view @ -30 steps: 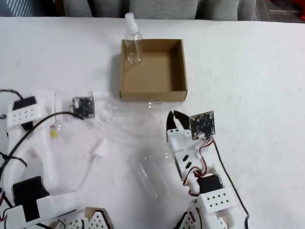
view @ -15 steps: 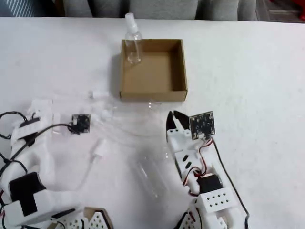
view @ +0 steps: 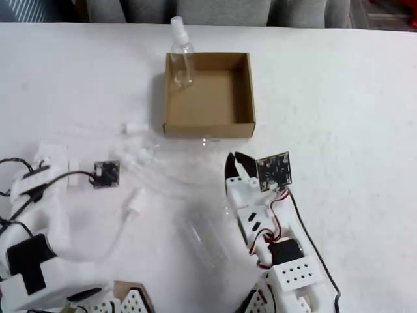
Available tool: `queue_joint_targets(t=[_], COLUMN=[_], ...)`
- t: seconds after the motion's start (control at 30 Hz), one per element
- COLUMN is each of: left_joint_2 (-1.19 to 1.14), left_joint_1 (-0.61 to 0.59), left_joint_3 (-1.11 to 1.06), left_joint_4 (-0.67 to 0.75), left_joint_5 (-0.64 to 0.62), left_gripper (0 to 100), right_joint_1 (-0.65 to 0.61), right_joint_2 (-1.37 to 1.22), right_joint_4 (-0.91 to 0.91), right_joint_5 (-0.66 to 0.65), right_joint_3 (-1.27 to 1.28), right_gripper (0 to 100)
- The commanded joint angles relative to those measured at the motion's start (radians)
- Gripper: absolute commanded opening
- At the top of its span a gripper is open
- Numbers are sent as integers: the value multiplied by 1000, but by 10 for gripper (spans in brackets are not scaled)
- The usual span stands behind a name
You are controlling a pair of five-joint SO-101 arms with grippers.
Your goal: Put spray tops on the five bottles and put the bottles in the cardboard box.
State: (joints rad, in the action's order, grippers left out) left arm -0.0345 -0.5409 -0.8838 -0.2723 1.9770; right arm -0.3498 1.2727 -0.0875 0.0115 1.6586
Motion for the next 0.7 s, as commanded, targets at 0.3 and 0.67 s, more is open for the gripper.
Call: queue_joint_targets(t=[0.3, 0.67], left_joint_2=[757, 1032], left_joint_1=[-31, -58], left_joint_3=[-379, -95], left_joint_4=[-218, -902], left_joint_5=[-262, -466], left_gripper=[105, 50], right_joint_1=[-7, -7], right_joint_2=[4, 4], right_joint_4=[15, 12], right_joint_5=[-11, -11], right_joint_3=[-6, -6], right_gripper=[15, 15])
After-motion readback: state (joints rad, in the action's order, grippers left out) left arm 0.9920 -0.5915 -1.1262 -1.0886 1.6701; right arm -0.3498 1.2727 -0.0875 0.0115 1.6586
